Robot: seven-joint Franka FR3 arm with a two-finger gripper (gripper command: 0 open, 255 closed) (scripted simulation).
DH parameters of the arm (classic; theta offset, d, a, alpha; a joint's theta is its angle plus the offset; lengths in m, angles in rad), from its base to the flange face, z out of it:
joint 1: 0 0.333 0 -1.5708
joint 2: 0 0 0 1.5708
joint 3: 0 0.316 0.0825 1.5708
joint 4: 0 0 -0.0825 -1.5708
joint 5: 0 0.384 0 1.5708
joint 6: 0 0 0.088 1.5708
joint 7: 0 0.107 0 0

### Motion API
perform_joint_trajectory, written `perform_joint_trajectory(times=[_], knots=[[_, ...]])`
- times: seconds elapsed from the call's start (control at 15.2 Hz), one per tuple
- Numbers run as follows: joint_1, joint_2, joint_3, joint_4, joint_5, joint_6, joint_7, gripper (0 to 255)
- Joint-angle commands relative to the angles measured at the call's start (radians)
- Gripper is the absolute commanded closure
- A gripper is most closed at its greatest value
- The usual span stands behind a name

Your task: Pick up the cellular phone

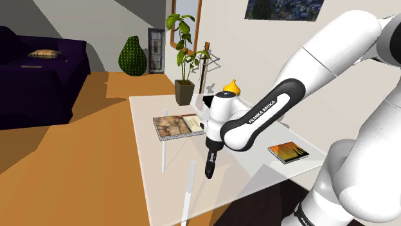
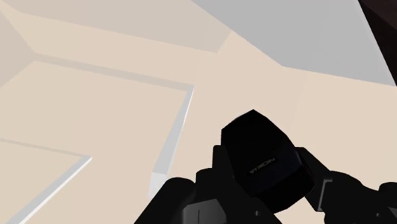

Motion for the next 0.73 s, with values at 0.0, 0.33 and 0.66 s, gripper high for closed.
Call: perform_joint_trajectory(times=[0.0,0.33,0.66], knots=[[0.0,-0.014,0.0,0.001,0.002,-0.017,-0.003,255],[0.003,-0.089,-0.001,0.011,0.013,-0.102,-0.012,255],[0.006,-0.156,-0.001,0.028,0.021,-0.187,-0.019,255]])
